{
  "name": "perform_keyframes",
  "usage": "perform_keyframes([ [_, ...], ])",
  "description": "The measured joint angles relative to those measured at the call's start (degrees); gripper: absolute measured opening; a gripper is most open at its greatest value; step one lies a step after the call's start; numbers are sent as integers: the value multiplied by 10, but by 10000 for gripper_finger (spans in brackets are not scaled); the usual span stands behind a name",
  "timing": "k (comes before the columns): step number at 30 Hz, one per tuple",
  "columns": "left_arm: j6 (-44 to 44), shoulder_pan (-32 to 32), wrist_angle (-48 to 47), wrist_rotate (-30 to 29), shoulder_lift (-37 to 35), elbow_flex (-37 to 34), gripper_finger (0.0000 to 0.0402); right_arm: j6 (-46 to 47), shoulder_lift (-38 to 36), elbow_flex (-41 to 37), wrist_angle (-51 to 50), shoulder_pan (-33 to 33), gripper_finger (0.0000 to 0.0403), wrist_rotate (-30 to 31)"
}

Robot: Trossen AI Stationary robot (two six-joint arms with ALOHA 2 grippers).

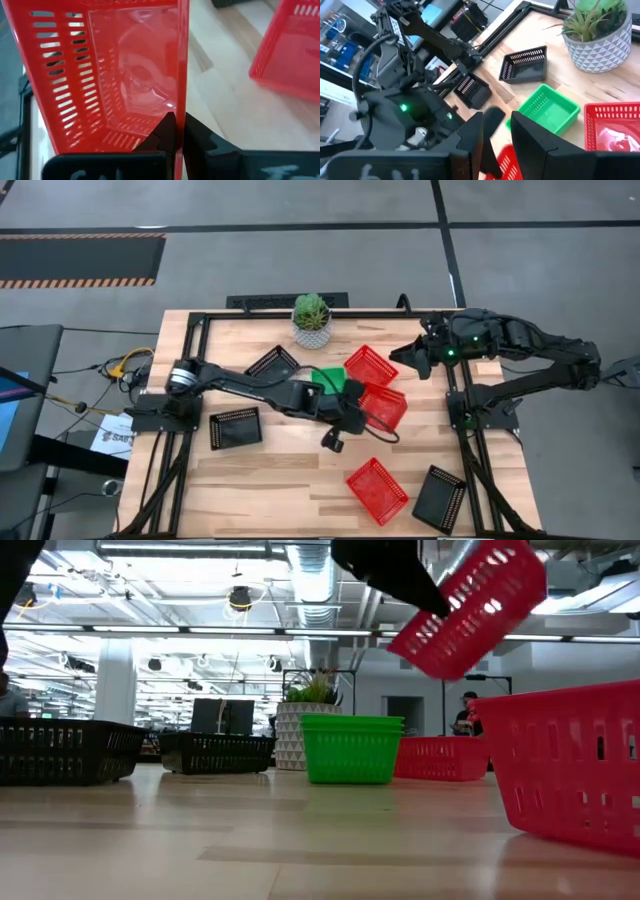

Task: Stack baskets by color
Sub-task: Stack the bottom left red bin on the top right red bin

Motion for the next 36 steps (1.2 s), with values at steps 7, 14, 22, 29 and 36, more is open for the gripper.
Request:
perform_keyframes([
  [7, 10, -2, -33, 48, 81, 88, 0, 0, 0, 0, -16, 5, 123, 0],
  [14, 53, -5, -95, 58, 145, 137, 0, 0, 0, 0, -21, 5, 123, -1],
  [22, 97, -5, -106, 43, 150, 139, 4, 0, 0, 0, -27, 5, 123, -1],
  [29, 111, -6, -99, 52, 150, 139, 83, 0, 0, 0, -36, 5, 123, -1],
  [36, 74, -5, -145, -7, 150, 168, 168, 28, 0, 0, -105, 5, 123, -1],
])
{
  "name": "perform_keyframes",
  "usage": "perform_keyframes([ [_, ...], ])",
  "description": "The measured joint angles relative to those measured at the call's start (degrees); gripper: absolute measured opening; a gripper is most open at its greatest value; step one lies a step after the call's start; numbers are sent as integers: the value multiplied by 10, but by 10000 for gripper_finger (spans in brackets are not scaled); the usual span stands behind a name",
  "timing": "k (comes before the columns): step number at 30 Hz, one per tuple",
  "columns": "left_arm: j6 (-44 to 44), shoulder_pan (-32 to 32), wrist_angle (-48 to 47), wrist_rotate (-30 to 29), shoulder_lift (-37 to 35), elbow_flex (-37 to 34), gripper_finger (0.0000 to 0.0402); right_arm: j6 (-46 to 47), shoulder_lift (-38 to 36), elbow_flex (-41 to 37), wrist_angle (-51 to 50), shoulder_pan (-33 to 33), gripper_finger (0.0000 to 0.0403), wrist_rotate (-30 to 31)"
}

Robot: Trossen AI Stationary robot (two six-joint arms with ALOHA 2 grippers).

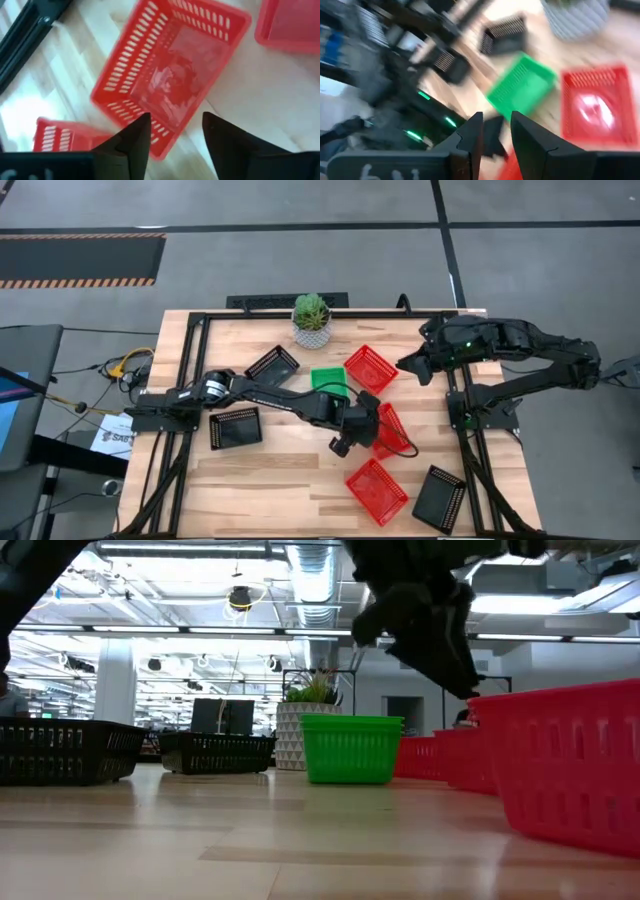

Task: Stack baskets by color
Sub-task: Stack the bottom left red bin on the top right red bin

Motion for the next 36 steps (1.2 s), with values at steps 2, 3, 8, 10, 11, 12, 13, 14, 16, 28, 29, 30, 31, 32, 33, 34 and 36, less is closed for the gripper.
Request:
perform_keyframes([
  [2, -22, 2, -39, 12, 0, 33, 180, 34, 0, 0, -65, 0, 123, 13],
  [3, -36, 3, -61, 20, 0, 52, 183, 51, 0, 0, -105, 0, 123, 25],
  [8, -94, 10, -201, 34, 0, 164, 186, 134, 13, 0, -286, 0, 123, 67],
  [10, -100, 12, -229, 32, -25, 162, 186, 153, 15, 0, -313, 11, 123, 73],
  [11, -102, 13, -238, 29, -47, 143, 184, 159, 15, -4, -309, 19, 123, 75],
  [12, -108, 13, -246, 28, -67, 132, 183, 167, 15, -9, -299, 27, 123, 77],
  [13, -116, 14, -245, 27, -90, 125, 181, 177, 15, -16, -284, 37, 123, 82],
  [14, -130, 13, -259, 24, -115, 120, 179, 187, 15, -26, -267, 48, 123, 88],
  [16, -166, 14, -271, 18, -160, 115, 175, 206, 15, -51, -239, 74, 127, 97],
  [28, -392, -29, -240, -72, -372, 114, 169, 308, 63, -237, -14, 176, 232, 97],
  [29, -405, -40, -238, -87, -383, 114, 169, 309, 70, -245, -2, 179, 236, 95],
  [30, -417, -52, -236, -104, -394, 114, 169, 309, 78, -249, 5, 182, 238, 91],
  [31, -429, -64, -234, -123, -404, 114, 169, 309, 88, -251, 9, 183, 238, 89],
  [32, -443, -78, -237, -146, -413, 114, 169, 309, 98, -251, 10, 185, 238, 89],
  [33, -458, -94, -239, -169, -419, 114, 168, 308, 107, -252, 9, 185, 238, 89],
  [34, -472, -108, -239, -193, -423, 114, 168, 306, 116, -252, 10, 185, 237, 89],
  [36, -496, -139, -243, -244, -426, 114, 168, 299, 134, -252, 12, 185, 234, 87],
])
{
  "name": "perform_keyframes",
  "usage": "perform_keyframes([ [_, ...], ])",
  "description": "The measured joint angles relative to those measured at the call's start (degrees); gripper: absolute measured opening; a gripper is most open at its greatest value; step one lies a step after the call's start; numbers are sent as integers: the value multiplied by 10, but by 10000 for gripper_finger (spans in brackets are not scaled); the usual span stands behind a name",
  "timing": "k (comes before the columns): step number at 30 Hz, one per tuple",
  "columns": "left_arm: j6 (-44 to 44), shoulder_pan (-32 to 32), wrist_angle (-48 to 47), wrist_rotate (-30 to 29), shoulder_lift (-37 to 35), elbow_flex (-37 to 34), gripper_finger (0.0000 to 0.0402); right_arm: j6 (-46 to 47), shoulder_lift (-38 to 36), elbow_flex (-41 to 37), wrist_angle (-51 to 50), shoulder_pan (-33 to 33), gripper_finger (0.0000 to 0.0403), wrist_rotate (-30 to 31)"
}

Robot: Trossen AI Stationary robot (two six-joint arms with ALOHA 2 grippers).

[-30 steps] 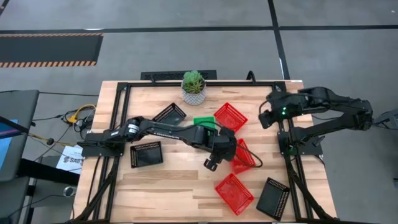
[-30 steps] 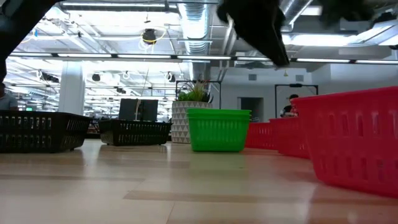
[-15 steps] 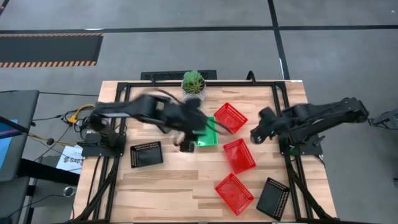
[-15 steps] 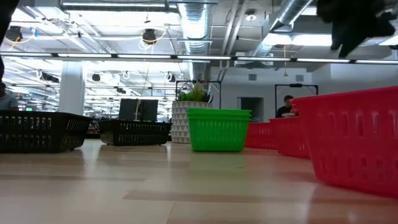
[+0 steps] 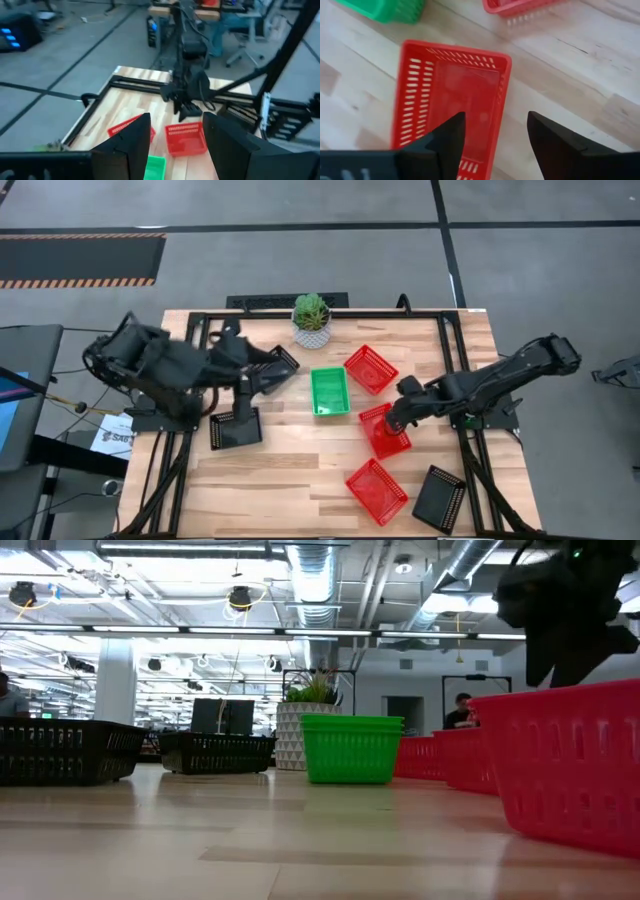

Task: Stack baskets by color
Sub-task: Stack the bottom left red bin on the top right red bin

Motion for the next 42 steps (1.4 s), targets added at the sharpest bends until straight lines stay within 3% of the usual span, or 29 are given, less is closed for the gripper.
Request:
perform_keyframes([
  [6, -84, -87, -21, -130, 13, -5, 168, -29, 52, 0, 2, 0, 226, -21],
  [9, -136, -122, -23, -181, 16, -48, 168, -41, 78, 0, 3, 3, 226, -30],
  [17, -317, -161, -3, -241, -16, -213, 168, -53, 120, 1, 14, -3, 212, -61],
  [23, -421, -190, 63, -275, -75, -333, 168, -53, 143, 1, 12, -7, 151, -75],
  [27, -459, -199, 134, -268, -131, -413, 168, -56, 144, 0, 12, -7, 86, -75],
  [31, -443, -198, 243, -233, -192, -492, 168, -70, 134, 1, 9, -10, 21, -75],
  [37, -418, -173, 389, -136, -272, -609, 168, -60, 94, 1, 5, -10, 25, -77],
  [42, -425, -149, 448, -107, -327, -687, 168, -53, 31, 1, 4, -14, 8, -91],
])
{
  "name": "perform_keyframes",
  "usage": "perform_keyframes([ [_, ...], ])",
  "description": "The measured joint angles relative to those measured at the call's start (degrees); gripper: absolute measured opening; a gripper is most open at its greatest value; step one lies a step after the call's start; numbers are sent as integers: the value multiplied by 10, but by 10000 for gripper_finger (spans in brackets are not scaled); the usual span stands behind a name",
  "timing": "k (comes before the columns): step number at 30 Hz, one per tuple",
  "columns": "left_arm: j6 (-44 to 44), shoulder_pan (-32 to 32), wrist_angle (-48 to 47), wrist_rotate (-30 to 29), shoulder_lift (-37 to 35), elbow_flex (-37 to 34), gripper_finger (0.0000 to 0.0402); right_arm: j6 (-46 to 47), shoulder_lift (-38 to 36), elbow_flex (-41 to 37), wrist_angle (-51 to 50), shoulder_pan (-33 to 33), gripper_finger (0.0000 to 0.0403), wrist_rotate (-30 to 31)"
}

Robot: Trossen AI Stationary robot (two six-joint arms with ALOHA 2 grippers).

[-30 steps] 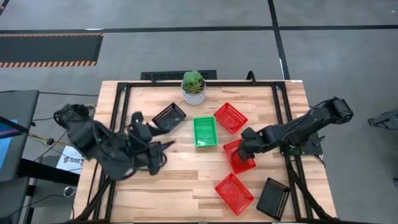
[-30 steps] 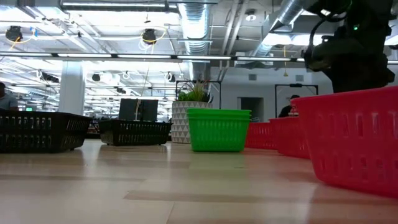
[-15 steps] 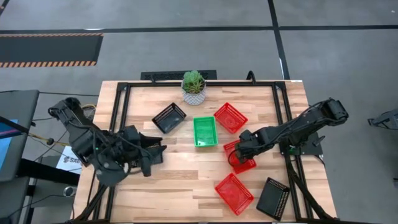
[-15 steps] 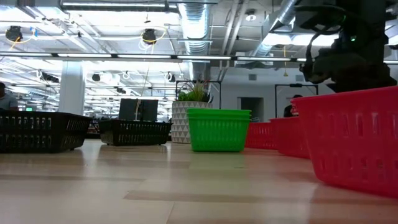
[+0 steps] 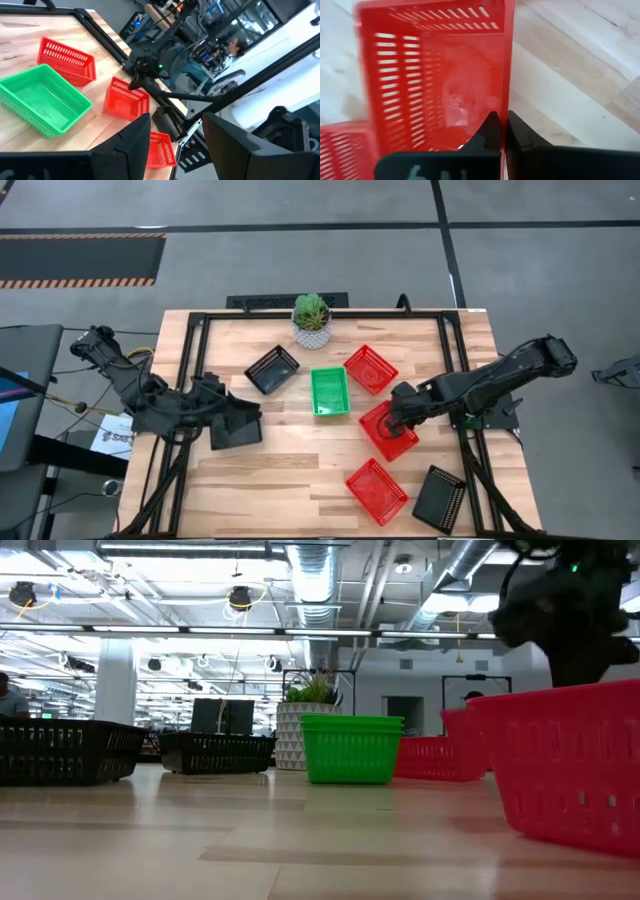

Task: Stack baskets by color
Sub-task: Stack the bottom left red bin on the top right red bin

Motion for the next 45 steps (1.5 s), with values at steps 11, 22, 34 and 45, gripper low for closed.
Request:
perform_keyframes([
  [11, -15, 31, 72, 64, -61, -91, 168, -115, -144, 29, 6, -111, 7, 0],
  [22, -58, 97, 165, 214, -62, -169, 168, -478, -88, 99, -16, -406, 7, -95],
  [34, -83, 118, 167, 213, -62, -175, 169, -707, 42, 140, 14, -523, 9, -197],
  [45, -89, 118, 166, 178, -62, -175, 169, -721, 138, 142, 41, -566, 13, -223],
])
